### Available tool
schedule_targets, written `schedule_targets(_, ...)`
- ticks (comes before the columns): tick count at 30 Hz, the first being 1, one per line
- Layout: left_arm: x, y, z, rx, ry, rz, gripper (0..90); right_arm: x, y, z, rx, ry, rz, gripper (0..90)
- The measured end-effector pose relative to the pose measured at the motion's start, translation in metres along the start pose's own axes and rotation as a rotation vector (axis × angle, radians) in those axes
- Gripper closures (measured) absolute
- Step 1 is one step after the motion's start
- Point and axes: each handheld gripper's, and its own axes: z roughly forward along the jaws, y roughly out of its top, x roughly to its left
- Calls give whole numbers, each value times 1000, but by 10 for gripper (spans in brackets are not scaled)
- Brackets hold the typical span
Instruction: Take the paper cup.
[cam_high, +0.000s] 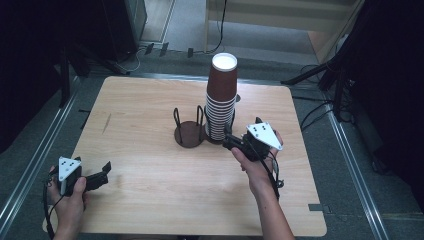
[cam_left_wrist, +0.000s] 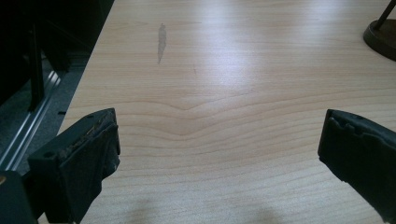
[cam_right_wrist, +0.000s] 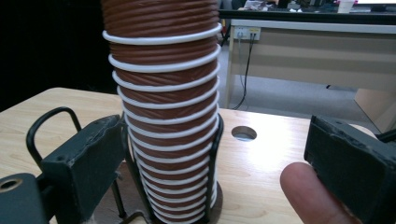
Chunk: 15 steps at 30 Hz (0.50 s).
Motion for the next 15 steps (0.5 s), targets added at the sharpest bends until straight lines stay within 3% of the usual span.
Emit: schedule_targets(15, 0, 0, 1, 12, -3, 4, 0, 14, 14, 10, -30, 0, -6, 65)
